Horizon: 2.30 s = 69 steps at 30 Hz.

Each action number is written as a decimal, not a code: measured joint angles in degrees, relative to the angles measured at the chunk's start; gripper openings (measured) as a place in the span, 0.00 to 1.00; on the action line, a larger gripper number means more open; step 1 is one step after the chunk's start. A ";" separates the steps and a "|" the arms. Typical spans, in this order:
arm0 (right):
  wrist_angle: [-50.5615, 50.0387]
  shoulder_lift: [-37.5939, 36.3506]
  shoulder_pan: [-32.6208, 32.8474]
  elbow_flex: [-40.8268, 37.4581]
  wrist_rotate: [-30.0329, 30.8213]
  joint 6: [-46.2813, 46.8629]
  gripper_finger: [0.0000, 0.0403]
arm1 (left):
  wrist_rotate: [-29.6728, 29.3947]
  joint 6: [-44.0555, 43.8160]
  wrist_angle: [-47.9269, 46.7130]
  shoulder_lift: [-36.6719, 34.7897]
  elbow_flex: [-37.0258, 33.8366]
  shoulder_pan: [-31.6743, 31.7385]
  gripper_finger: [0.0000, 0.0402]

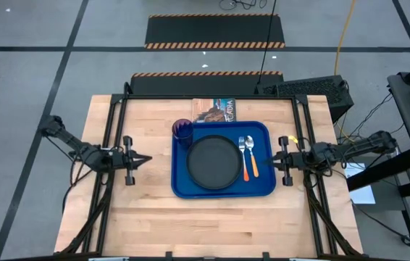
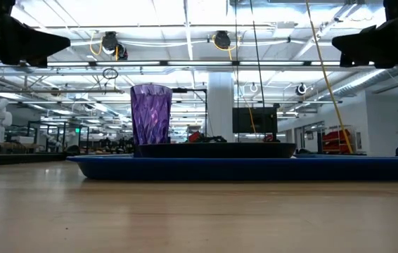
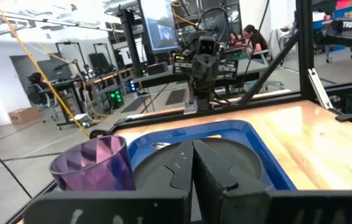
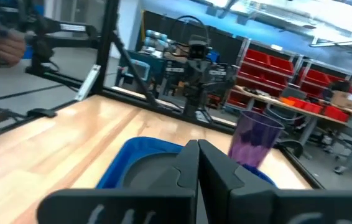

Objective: Pick and place plate/cup/fork/spoon on tray
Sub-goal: Return to Home Position

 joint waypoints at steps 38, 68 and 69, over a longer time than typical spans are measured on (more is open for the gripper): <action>-11.18 -9.81 -10.86 -1.07 -6.71 1.69 0.00 | 2.01 -2.35 -3.50 -3.40 0.04 2.45 0.02; -13.71 -9.72 -10.85 -1.07 -7.76 -1.40 0.00 | 1.93 -2.20 -3.46 -3.38 0.04 2.45 0.02; -13.66 -9.72 -10.85 -1.07 -7.75 -1.46 0.00 | 1.93 -2.22 -3.46 -3.38 0.04 2.45 0.02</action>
